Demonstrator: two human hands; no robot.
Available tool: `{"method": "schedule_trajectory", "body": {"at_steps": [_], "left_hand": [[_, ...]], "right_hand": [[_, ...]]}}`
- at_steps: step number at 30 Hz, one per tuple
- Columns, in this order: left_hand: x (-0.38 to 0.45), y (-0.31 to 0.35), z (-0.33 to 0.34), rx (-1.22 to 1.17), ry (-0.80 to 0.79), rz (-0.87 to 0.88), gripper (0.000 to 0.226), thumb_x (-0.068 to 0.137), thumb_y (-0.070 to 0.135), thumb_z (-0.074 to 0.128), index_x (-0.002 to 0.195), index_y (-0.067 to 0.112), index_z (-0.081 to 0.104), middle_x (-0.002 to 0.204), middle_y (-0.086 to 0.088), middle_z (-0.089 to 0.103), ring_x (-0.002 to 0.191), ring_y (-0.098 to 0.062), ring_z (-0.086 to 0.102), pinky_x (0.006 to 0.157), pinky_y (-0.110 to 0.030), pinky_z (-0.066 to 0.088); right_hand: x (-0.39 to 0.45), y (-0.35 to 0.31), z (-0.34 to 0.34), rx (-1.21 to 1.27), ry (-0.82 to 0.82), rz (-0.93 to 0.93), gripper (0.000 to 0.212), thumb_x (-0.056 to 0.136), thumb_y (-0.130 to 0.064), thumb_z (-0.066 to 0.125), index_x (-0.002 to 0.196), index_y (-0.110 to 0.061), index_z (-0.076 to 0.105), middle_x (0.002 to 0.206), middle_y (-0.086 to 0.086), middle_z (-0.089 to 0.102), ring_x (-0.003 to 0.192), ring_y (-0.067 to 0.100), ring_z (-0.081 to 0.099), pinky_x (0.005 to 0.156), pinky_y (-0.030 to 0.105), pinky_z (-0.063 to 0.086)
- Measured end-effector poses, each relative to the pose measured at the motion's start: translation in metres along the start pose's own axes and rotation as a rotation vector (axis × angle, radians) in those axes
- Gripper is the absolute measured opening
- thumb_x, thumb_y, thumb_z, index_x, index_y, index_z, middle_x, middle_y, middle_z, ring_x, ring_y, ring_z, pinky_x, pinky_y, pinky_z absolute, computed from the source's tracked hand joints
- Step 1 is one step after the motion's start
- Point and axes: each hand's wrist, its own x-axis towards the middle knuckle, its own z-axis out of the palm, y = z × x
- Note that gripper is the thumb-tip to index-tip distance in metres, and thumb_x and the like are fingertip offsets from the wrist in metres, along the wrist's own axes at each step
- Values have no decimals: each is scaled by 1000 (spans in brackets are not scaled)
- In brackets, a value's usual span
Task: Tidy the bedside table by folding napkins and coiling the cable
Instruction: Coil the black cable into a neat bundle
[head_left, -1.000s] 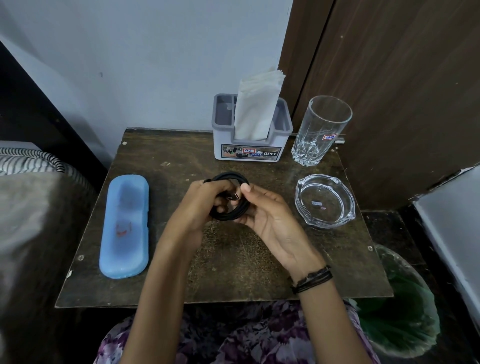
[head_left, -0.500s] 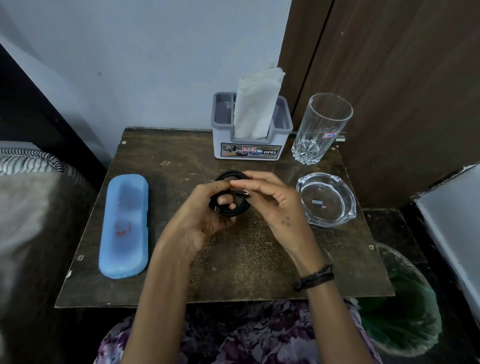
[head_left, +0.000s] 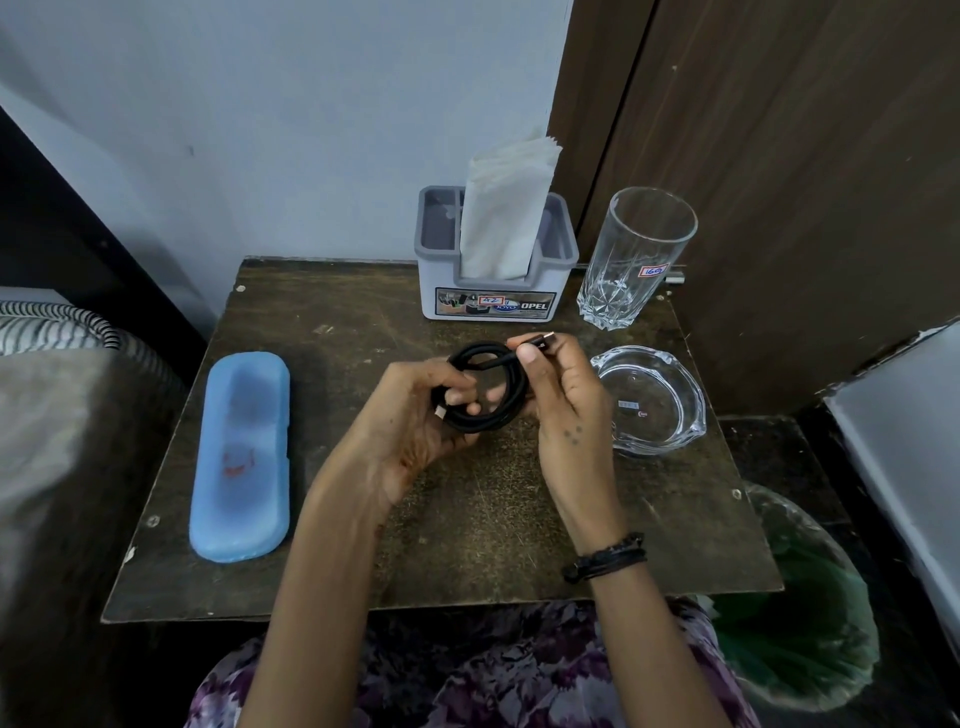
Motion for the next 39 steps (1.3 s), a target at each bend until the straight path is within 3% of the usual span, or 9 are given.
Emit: {"method": "schedule_trajectory", "body": {"at_steps": [5,9,12,17,26,30,32,35,39], "left_hand": [[2,0,-3,228,126,236,30,74,2,70,95,19,56,75,4,69,69,-10,65,60,-20,52],[3,1,-4,615,379,504,29,71,13,78,86,26,56,83,9,65,73,-1,63,65,-16,52],[1,-2,1,819,563,683,15,76,18,75,85,21,63,79,11,66,69,7,61,61,-4,45],[-1,-4,5,885,544,887,9,78,10,72,82,10,64,86,4,58,75,14,57,65,1,40],[1,-7,-1,500,380,816,26,86,4,61,76,27,53,82,14,70,82,-4,69,72,-18,55],[-7,-4,-21,516,506,724,27,88,5,59,77,29,55,80,10,68,82,-10,68,77,-29,57],[-12,3,-38,589,578,686,22,88,7,59,80,26,56,82,6,67,83,-12,66,77,-31,55],[-18,19,-65,890,690,697,12,89,13,59,94,24,61,85,9,67,80,0,62,68,-17,45],[-11,42,-94,1318,769,716,16,89,12,58,98,13,70,92,-8,71,87,-25,64,73,-35,49]], "right_hand": [[2,-1,-2,40,109,-1,10,94,-31,49,90,-30,58,75,-11,72,75,15,69,77,53,55],[4,-1,-4,-10,124,-85,10,95,-27,49,92,-32,57,82,-17,70,78,10,69,70,35,58],[4,0,-3,-52,135,-100,10,95,-26,50,94,-34,58,87,-11,70,82,13,69,70,33,58],[4,3,-4,-1,161,-64,10,95,-26,50,99,-28,59,94,-2,70,86,15,69,70,30,58],[8,3,-5,101,263,63,9,95,-23,53,95,-22,62,88,-3,70,86,21,68,75,47,57],[7,4,1,33,176,90,7,85,-18,67,89,-22,63,83,-2,72,79,8,67,76,35,55],[10,4,12,-42,94,88,8,80,-18,72,83,-23,66,78,-7,72,74,1,66,73,24,51],[21,0,41,-135,3,97,6,78,-21,74,81,-23,68,76,-13,69,73,-2,65,65,13,48],[42,-2,77,-327,-53,105,8,82,-29,69,85,-21,70,82,-9,70,78,5,65,65,24,53]]}}
